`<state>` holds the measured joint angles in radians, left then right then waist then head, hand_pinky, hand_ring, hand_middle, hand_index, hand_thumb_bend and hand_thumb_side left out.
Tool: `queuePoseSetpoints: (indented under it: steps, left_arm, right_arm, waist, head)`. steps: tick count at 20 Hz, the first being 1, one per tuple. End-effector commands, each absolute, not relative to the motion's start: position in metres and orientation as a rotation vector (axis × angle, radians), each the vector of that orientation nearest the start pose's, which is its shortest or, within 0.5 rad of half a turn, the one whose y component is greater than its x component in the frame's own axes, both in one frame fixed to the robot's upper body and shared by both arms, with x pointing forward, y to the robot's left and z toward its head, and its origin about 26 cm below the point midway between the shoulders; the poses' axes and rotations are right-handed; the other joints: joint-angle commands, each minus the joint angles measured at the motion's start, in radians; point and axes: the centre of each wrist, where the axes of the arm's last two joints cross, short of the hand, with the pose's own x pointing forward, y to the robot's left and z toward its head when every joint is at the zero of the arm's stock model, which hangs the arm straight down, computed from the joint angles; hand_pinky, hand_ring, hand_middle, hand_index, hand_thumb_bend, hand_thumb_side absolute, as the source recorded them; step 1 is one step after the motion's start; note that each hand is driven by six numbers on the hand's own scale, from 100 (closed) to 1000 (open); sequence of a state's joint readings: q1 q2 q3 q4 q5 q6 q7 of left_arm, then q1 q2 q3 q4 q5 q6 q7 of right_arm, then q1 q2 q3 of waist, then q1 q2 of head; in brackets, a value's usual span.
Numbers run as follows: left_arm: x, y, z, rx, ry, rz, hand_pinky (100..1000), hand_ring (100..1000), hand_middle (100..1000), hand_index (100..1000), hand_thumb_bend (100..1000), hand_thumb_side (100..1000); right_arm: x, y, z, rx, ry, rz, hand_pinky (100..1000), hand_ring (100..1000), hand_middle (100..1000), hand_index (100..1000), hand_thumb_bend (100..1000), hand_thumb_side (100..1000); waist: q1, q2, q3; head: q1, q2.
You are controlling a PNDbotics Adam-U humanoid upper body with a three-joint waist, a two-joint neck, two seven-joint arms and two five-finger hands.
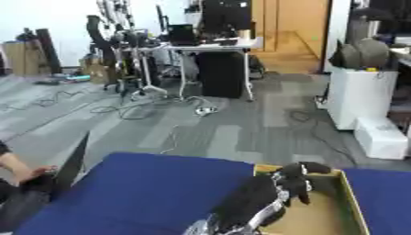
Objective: Pick up objects on the table and place them in the box.
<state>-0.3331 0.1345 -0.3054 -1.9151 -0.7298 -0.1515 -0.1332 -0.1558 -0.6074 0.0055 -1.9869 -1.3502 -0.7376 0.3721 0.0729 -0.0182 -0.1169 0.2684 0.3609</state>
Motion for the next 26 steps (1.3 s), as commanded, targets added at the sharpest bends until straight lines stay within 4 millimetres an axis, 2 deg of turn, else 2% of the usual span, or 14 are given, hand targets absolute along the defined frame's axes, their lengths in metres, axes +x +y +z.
queuePoseSetpoints:
  steps: [1, 4, 6, 8, 10, 13, 16, 20, 26]
  left_arm:
    - [0.300, 0.154, 0.166, 0.475, -2.290, -1.078, 419, 581, 859, 804, 472, 885]
    - [0.300, 0.154, 0.165, 0.473, -2.289, -1.079, 418, 580, 859, 804, 470, 887]
    - [0.300, 0.154, 0.164, 0.470, -2.284, -1.085, 418, 580, 859, 804, 466, 883]
    - [0.301, 0.154, 0.163, 0.469, -2.278, -1.093, 417, 579, 859, 804, 469, 892]
    - [0.301, 0.152, 0.161, 0.455, -2.272, -1.106, 411, 576, 862, 807, 462, 903]
    - [0.302, 0.150, 0.156, 0.408, -2.242, -1.133, 393, 567, 875, 821, 443, 925]
    - [0.305, 0.151, 0.146, 0.354, -2.174, -1.175, 391, 570, 885, 832, 427, 942]
    - [0.308, 0.154, 0.138, 0.298, -2.097, -1.250, 384, 571, 899, 851, 398, 974]
    - [0.313, 0.156, 0.131, 0.251, -2.023, -1.323, 384, 580, 907, 863, 404, 994]
  right_arm:
    - [0.283, -0.310, 0.194, -1.112, 3.032, -0.007, 506, 601, 775, 929, 100, 1000]
    - [0.283, -0.307, 0.194, -1.114, 3.046, -0.002, 470, 568, 731, 882, 100, 1000]
    - [0.283, -0.311, 0.197, -1.106, 3.039, 0.113, 383, 485, 607, 768, 100, 1000]
    - [0.283, -0.316, 0.199, -1.127, 3.017, 0.268, 349, 461, 572, 729, 100, 1000]
    - [0.281, -0.314, 0.192, -1.199, 3.019, 0.369, 325, 454, 557, 705, 100, 1000]
    - [0.279, -0.310, 0.185, -1.319, 3.075, 0.335, 295, 442, 530, 675, 100, 1000]
    - [0.279, -0.311, 0.184, -1.359, 3.109, 0.283, 290, 440, 525, 673, 100, 1000]
    - [0.278, -0.313, 0.183, -1.359, 3.128, 0.258, 281, 434, 516, 668, 100, 1000]
    - [0.278, -0.314, 0.184, -1.351, 3.148, 0.242, 278, 433, 515, 669, 100, 1000]
  waist:
    - [-0.006, -0.006, 0.000]
    - [-0.007, -0.006, 0.001]
    - [-0.006, -0.007, -0.002]
    - [-0.007, -0.007, -0.004]
    - [-0.007, -0.006, -0.006]
    - [-0.007, -0.007, -0.009]
    - [-0.006, -0.009, -0.011]
    - [-0.004, -0.010, -0.013]
    - [-0.001, -0.013, -0.015]
  head:
    - [-0.073, 0.038]
    - [-0.084, 0.056]
    - [-0.085, 0.086]
    - [-0.100, 0.116]
    - [-0.141, 0.165]
    - [-0.240, 0.283]
    - [-0.284, 0.343]
    - [-0.301, 0.368]
    - [-0.304, 0.371]
